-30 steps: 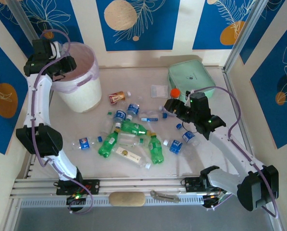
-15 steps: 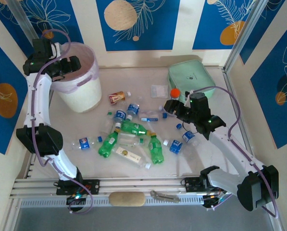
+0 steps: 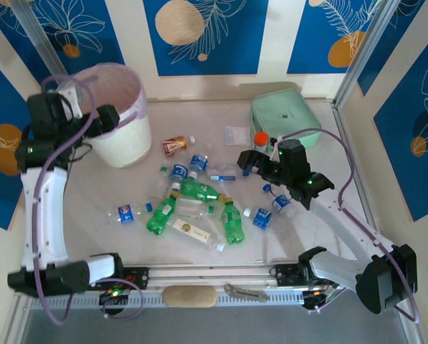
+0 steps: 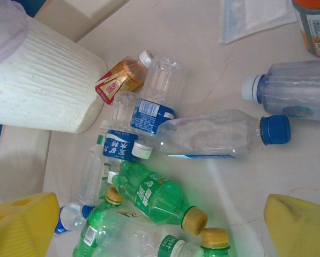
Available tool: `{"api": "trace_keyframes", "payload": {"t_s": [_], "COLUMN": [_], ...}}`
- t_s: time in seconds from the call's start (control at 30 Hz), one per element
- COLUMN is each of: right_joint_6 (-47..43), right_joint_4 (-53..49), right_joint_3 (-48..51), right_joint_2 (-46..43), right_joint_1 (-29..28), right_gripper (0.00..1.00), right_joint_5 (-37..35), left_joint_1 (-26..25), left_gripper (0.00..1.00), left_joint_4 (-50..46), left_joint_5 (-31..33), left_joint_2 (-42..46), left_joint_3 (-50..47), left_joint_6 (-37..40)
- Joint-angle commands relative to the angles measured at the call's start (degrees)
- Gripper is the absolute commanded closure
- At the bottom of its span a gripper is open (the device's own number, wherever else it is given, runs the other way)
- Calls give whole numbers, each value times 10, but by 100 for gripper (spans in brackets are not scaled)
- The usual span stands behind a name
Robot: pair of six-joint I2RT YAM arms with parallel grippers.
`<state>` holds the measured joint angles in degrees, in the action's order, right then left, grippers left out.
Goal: Put the plastic bottles in the bin
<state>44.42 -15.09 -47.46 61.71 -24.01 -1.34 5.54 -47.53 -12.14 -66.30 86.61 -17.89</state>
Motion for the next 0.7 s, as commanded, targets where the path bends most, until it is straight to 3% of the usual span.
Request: {"api": "trace_keyframes", "payload": {"t_s": [0.0,0.17,0.27,0.43,0.57,0.67], "right_joint_6": [-8,1,12,29,29,23], "right_joint_4": [-10,-14,-12,-4,-6,-6], "right_joint_3": [-12,-8,-1,16,19,21], "right_joint_2": [4,18,26,29,34,40], "right_joint_1": [-4,-7,-9,-17,-21,-22], "right_gripper": [1,1,1,1,1,1], "right_joint_5": [-8,-6,2,-1,-10,-18], "left_joint_1": [-9,-19,-30,-50,-57,-57], "left_gripper": [0,0,0,0,0,0], "left_joint_4": [25,36,30,9,-13,-29], "left_joint_5": [-49,-109,-105,-37,63,103], "left_joint_2": [62,148,175,213,279,314], "left_joint_3": [-99,-229,-290,-378,-437,-469], "left_joint_6": [-63,-113,-126,-193,-290,-372]}}
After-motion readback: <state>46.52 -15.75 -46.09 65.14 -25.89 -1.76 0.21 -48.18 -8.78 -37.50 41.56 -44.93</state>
